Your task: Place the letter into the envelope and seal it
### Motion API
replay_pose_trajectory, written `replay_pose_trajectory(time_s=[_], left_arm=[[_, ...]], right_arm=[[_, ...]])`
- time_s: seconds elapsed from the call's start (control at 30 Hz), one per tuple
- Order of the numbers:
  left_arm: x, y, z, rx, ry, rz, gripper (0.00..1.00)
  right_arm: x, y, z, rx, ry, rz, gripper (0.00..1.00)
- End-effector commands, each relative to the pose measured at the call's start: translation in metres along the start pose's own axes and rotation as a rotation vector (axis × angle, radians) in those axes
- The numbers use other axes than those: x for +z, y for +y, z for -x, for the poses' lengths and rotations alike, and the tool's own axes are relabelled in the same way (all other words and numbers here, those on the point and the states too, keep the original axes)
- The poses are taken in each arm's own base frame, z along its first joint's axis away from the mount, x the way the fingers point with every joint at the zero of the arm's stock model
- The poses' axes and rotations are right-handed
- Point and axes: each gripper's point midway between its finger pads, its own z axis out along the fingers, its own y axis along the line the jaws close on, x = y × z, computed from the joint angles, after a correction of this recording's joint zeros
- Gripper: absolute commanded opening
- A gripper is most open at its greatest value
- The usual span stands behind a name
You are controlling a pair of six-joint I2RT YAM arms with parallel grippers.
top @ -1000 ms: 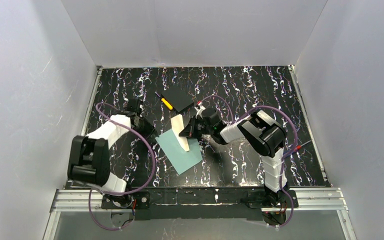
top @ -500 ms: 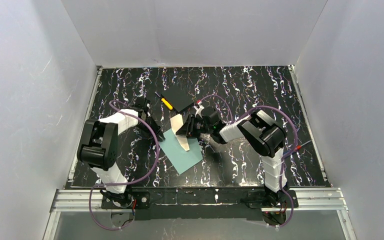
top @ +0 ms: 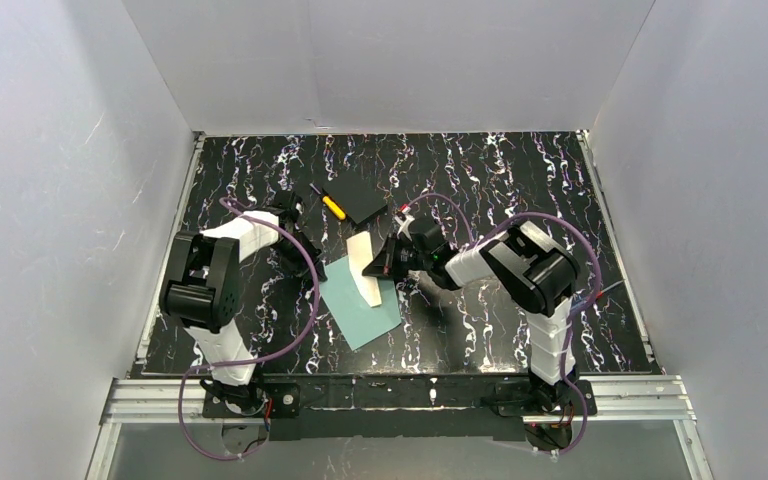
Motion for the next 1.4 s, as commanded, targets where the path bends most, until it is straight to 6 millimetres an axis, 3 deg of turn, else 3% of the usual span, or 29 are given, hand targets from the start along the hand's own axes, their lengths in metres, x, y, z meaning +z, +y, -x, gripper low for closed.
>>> replay_pose_trajectory(time_s=[0.0, 0.2, 0.4, 0.73, 1.0, 1.37], left_arm=[[0.026, 0.045, 0.004, -0.114, -0.064, 0.186, 0.0], [0.038, 0.061, 0.0, -0.272, -0.125, 0.206, 0.0], [0.039, 0.072, -0.001, -0.362, -0.188, 0.231, 0.0], [0.04, 0.074, 0.002, -0.431, -0.215, 0.235, 0.0], [0.04, 0.077, 0.006, -0.447, -0.239, 0.249, 0.0], [0.046, 0.084, -0.001, -0.466, -0.227, 0.25, 0.0]], right_arm=[[-0.015, -0.014, -0.013, -0.053, 0.057, -0.068, 0.01], [-0.022, -0.012, -0.03, -0.074, 0.084, -0.054, 0.01], [-0.023, -0.005, -0.054, -0.09, 0.131, -0.041, 0.01], [-0.034, -0.016, -0.071, -0.009, 0.174, -0.119, 0.01], [-0.043, -0.019, -0.098, 0.016, 0.221, -0.145, 0.01], [-0.052, -0.031, -0.118, 0.107, 0.245, -0.183, 0.01]])
